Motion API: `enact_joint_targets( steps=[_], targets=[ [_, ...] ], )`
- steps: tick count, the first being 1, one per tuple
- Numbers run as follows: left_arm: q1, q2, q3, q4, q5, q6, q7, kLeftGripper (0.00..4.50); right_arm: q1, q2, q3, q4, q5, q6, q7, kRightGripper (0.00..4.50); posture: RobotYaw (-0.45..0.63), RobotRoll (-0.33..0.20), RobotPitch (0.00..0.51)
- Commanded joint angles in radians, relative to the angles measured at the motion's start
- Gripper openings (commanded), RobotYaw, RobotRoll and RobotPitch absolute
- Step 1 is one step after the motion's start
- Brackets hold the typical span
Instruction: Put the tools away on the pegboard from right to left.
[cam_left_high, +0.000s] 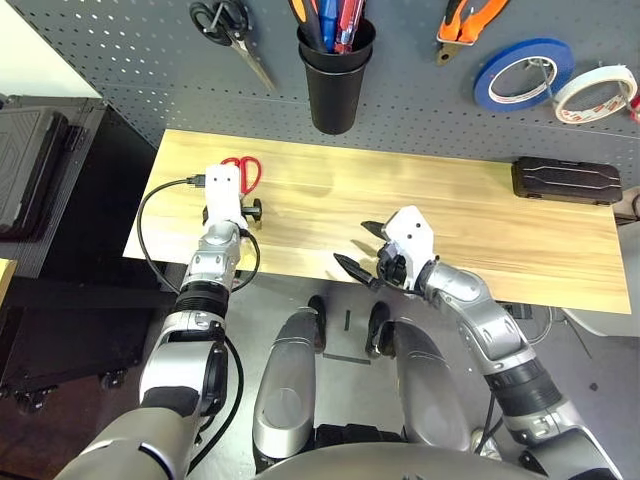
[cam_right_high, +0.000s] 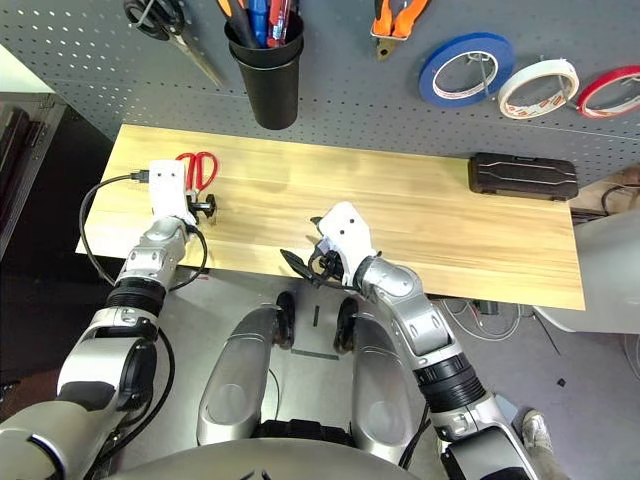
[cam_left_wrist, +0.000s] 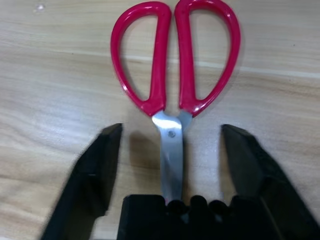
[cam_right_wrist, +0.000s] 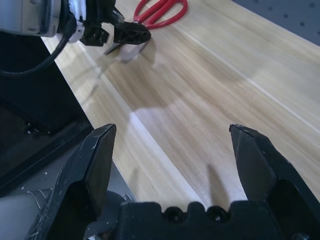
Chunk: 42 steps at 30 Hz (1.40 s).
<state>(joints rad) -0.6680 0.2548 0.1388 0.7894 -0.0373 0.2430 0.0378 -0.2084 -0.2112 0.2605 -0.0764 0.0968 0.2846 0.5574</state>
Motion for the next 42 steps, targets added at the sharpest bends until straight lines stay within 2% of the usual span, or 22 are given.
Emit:
enact_joint_targets(
  steps=[1,7,21,25,33,38,42],
  targets=[
    [0.035,-0.012,0.002,0.048,-0.001,0.061,-0.003,2.71,0.026,-0.015,-0.004,-0.011,0.006,0.010,0.007,4.50,0.11,0.000,0.438],
    [0.086,-0.035,-0.008,-0.067,-0.006,0.162,-0.007,0.34,0.003,-0.025,-0.014,0.021,0.007,-0.007,0.014,4.50,0.12,0.000,0.434],
    [0.422,-0.192,-0.073,-0.793,0.000,0.630,0.052,0.33,-0.033,-0.028,-0.026,0.101,0.016,-0.073,0.057,4.50,0.18,0.000,0.433],
    [0.447,-0.219,-0.082,-0.861,0.005,0.687,0.066,0.33,-0.039,-0.040,-0.020,0.118,0.016,-0.078,0.094,4.50,0.20,0.000,0.432],
    [0.429,-0.228,-0.081,-0.845,0.009,0.695,0.071,0.33,-0.050,-0.083,0.008,0.157,-0.009,-0.121,0.154,4.50,0.21,0.000,0.423],
    [0.446,-0.236,-0.088,-0.899,-0.005,0.735,0.057,2.12,-0.051,-0.084,0.009,0.166,-0.008,-0.127,0.159,4.50,0.22,0.000,0.417],
    [0.460,-0.243,-0.082,-0.937,-0.011,0.761,0.053,3.76,-0.056,-0.081,0.010,0.179,-0.009,-0.136,0.162,4.50,0.22,0.000,0.413]
  ],
)
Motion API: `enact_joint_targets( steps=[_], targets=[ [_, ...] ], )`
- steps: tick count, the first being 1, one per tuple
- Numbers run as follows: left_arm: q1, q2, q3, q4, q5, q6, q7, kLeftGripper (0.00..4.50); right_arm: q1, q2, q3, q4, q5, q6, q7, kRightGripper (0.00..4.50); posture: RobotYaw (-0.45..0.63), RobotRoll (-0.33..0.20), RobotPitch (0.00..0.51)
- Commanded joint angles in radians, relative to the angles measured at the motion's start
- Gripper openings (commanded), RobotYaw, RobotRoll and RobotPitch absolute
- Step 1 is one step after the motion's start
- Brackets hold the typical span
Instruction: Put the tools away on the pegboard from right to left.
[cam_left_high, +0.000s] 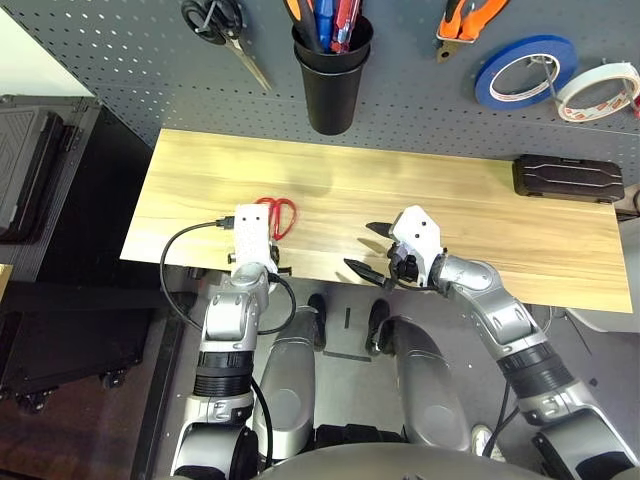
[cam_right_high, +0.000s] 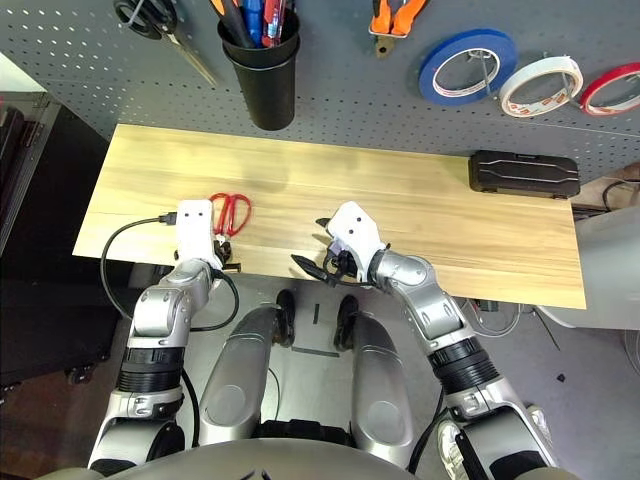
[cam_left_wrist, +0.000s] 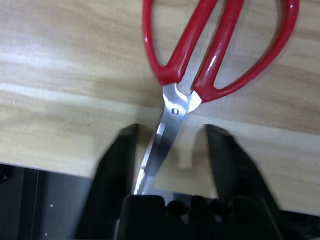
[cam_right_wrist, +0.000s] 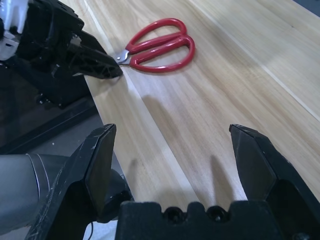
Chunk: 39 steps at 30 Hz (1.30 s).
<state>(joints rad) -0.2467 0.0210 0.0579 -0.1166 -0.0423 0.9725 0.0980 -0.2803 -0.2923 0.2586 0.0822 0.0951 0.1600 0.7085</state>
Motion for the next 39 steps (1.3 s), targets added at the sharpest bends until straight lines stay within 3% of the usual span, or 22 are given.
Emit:
enact_joint_targets(
  steps=[1,2,8,15,22,30,39],
  targets=[
    [0.046,-0.011,0.000,-0.046,-0.007,0.038,-0.007,4.15,0.014,0.001,0.012,0.024,-0.007,-0.015,0.011,4.50,0.23,0.000,0.411],
    [0.053,-0.012,0.000,-0.063,-0.009,0.046,-0.009,4.47,0.011,0.003,0.013,0.026,-0.007,-0.017,0.012,4.50,0.23,0.000,0.410],
    [0.076,-0.001,-0.008,-0.155,-0.022,0.090,-0.037,4.47,0.005,0.007,0.012,0.036,-0.006,-0.028,0.016,4.50,0.23,0.000,0.406],
    [-0.027,0.037,0.045,-0.162,-0.051,0.083,-0.077,4.47,0.021,0.005,0.012,0.025,-0.003,-0.040,0.020,4.50,0.22,0.000,0.405],
    [-0.135,0.088,0.092,0.023,-0.041,-0.027,-0.094,4.47,0.057,-0.012,0.016,0.015,-0.006,-0.088,0.038,4.50,0.20,0.000,0.413],
    [-0.243,0.141,0.100,0.341,-0.022,-0.232,-0.104,4.47,0.098,-0.025,0.014,-0.047,-0.006,-0.071,0.030,4.50,0.15,0.000,0.418],
    [-0.309,0.169,0.093,0.602,-0.006,-0.404,-0.090,4.47,0.140,-0.048,-0.003,-0.134,0.000,-0.023,0.001,4.50,0.10,0.000,0.414]
  ],
)
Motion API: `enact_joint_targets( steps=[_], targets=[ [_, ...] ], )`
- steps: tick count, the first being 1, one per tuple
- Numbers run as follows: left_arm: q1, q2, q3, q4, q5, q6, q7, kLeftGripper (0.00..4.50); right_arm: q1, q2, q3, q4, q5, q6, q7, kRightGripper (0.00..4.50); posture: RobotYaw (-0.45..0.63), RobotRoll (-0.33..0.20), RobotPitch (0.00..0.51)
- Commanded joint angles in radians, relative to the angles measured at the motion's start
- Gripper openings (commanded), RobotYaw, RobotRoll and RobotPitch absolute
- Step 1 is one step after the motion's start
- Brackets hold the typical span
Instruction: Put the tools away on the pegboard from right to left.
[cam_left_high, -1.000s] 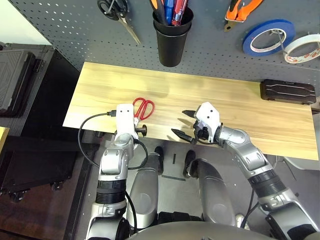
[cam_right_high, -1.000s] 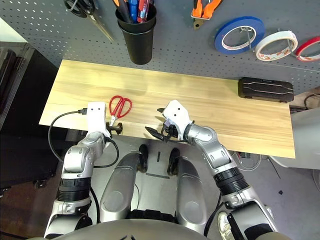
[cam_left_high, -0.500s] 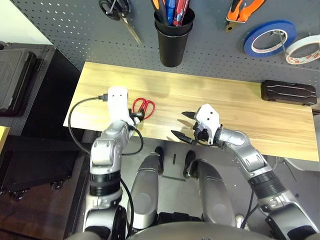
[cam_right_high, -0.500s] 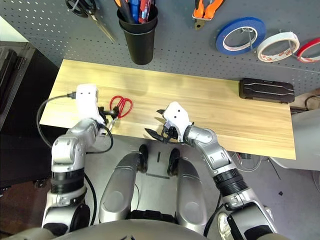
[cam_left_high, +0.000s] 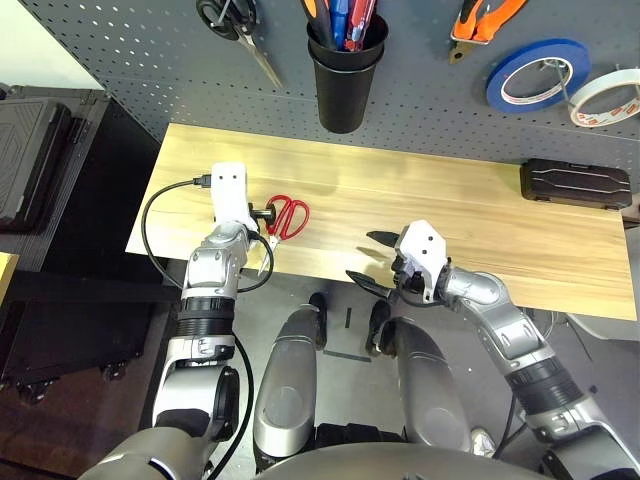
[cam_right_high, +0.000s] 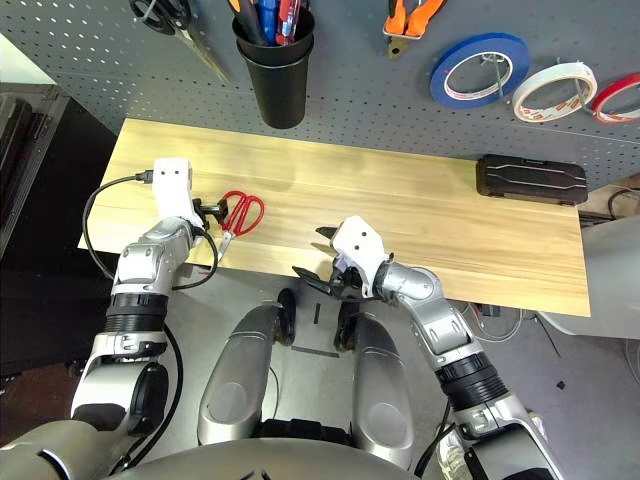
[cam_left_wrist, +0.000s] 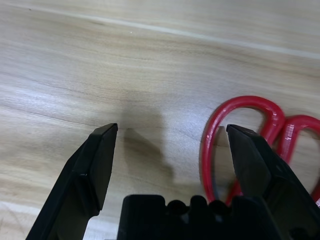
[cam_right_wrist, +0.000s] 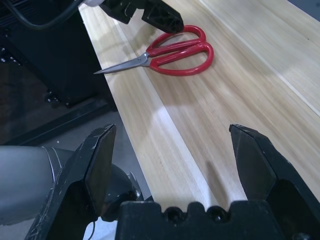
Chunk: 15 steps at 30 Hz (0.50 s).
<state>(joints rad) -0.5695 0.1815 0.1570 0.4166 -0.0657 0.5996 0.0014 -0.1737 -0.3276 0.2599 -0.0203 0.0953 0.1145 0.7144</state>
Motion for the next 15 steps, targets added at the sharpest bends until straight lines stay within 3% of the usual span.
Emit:
enact_joint_targets(
  steps=[1,5,7,9,15],
  targets=[
    [0.011,0.009,-0.008,0.085,0.018,-0.041,0.006,4.47,0.036,-0.015,-0.005,-0.039,0.000,0.028,-0.007,4.50,0.10,0.000,0.414],
    [0.011,0.008,-0.020,0.130,0.022,-0.048,0.000,4.47,0.042,-0.027,-0.010,-0.058,0.006,0.042,-0.008,4.50,0.09,0.000,0.410],
    [0.021,0.002,-0.025,0.139,0.022,-0.041,-0.001,4.10,0.043,-0.032,-0.011,-0.066,0.009,0.047,-0.004,4.50,0.09,0.000,0.409],
    [0.028,-0.001,-0.031,0.139,0.022,-0.037,-0.002,3.50,0.041,-0.035,-0.010,-0.069,0.012,0.051,-0.002,4.50,0.09,0.000,0.408],
    [0.036,-0.015,-0.033,0.135,0.018,-0.032,0.003,1.09,0.025,-0.036,-0.008,-0.057,0.013,0.052,0.004,4.50,0.10,0.000,0.404]
  ],
)
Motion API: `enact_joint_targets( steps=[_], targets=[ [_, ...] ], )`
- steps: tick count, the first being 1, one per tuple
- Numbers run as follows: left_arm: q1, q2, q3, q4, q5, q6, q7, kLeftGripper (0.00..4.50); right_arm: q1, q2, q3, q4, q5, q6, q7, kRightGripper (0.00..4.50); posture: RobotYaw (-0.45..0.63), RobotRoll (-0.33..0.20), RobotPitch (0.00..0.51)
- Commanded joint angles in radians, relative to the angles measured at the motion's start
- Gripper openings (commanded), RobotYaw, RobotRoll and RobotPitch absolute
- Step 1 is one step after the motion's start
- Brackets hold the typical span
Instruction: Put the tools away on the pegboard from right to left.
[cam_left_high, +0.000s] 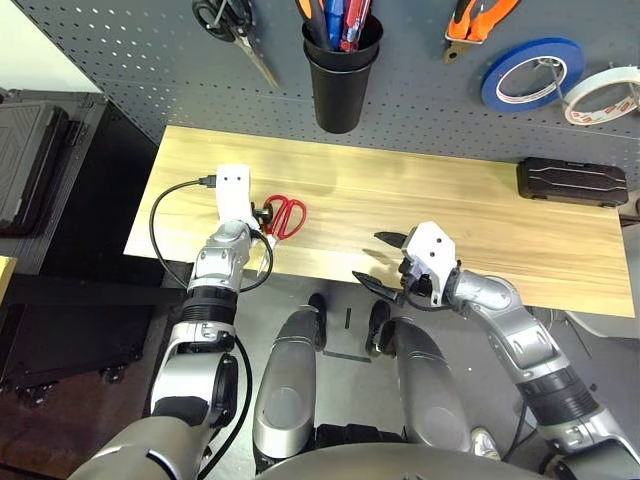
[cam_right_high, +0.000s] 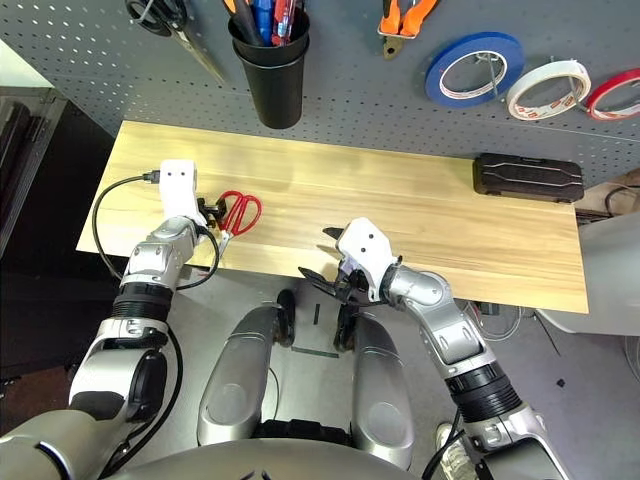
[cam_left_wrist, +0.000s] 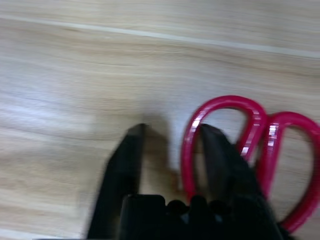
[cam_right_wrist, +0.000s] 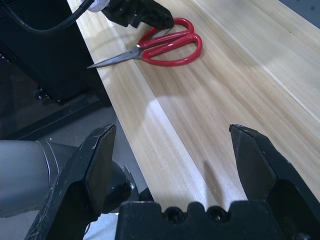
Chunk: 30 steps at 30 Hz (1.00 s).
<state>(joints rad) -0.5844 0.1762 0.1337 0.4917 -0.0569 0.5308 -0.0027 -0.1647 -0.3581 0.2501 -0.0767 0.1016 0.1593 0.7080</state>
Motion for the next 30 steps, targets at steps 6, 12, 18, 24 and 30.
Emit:
enact_joint_targets(
  steps=[6,12,18,24,30],
  targets=[
    [0.059,-0.018,0.009,0.031,-0.004,0.030,0.013,0.02,0.000,-0.002,0.009,0.022,0.000,-0.011,0.017,4.50,0.12,0.000,0.394],
    [0.088,-0.031,0.055,-0.055,-0.035,0.036,0.038,0.02,-0.031,0.013,0.019,0.071,-0.009,-0.051,0.024,4.50,0.15,0.000,0.378],
    [0.129,-0.042,0.097,-0.194,-0.055,0.016,0.057,0.02,-0.086,0.053,0.006,0.148,0.003,-0.137,0.026,4.50,0.20,0.000,0.353],
    [0.191,-0.050,0.112,-0.380,-0.063,0.022,0.073,0.02,-0.137,0.084,-0.040,0.214,0.038,-0.218,0.032,4.50,0.25,0.000,0.323],
    [0.246,-0.058,0.134,-0.544,-0.079,0.011,0.089,0.02,-0.130,0.116,-0.113,0.184,0.155,-0.280,0.067,4.50,0.29,0.000,0.291]
  ],
)
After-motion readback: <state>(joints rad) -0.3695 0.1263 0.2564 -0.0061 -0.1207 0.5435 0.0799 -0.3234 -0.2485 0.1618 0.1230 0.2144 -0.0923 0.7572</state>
